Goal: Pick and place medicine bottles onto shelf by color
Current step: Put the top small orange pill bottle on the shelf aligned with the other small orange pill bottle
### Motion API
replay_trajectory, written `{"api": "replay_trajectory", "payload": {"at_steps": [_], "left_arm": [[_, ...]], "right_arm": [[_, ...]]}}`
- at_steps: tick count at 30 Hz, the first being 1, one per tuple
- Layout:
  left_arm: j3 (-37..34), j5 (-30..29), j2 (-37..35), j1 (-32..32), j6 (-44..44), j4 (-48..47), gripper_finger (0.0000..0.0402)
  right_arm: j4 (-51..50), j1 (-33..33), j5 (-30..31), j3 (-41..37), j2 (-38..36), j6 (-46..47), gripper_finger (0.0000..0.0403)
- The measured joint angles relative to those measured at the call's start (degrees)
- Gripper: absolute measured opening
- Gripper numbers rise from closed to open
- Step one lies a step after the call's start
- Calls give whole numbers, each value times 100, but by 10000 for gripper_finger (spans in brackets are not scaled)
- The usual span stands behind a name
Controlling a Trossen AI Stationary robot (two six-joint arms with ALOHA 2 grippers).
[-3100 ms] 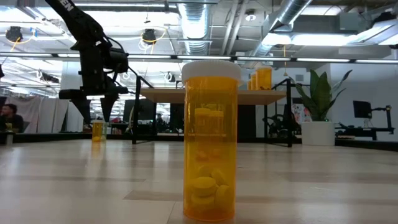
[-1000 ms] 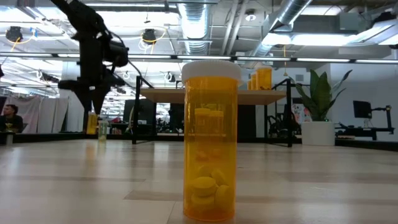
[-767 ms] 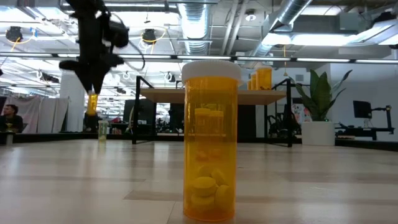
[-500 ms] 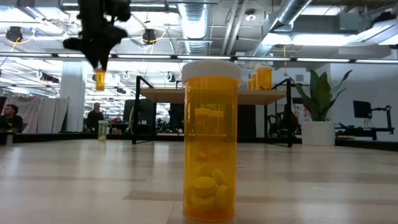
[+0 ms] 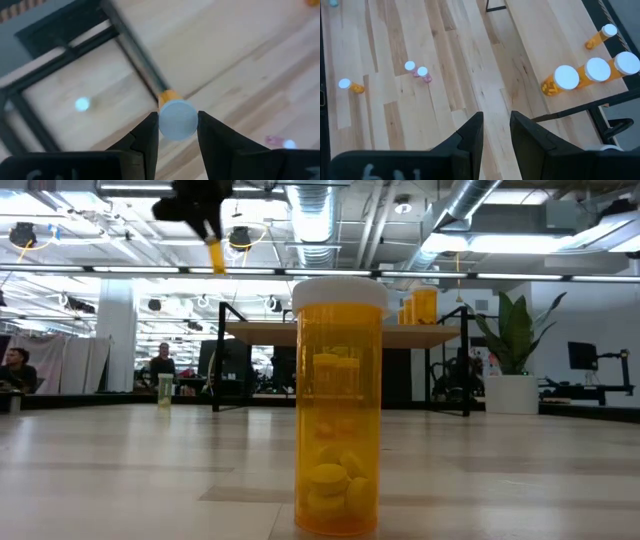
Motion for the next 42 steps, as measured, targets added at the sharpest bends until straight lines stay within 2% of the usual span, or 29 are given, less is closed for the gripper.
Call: {"api": "replay_trajectory", "payload": {"at_steps": [11, 20, 33, 42], "left_arm": [[1501, 61, 1651, -510, 537, -191, 100], [2485, 296, 2598, -692, 743, -5, 100], [2610, 467, 3079, -723, 940, -168, 100], [2593, 137, 3250, -740, 1089, -376, 100]], "right_arm": [[-2, 0, -2, 0, 0, -15, 118], [-2, 0, -4, 0, 0, -11, 118], [-1, 0, -9, 0, 0, 4, 118], [0, 0, -11, 0, 0, 2, 118]]}}
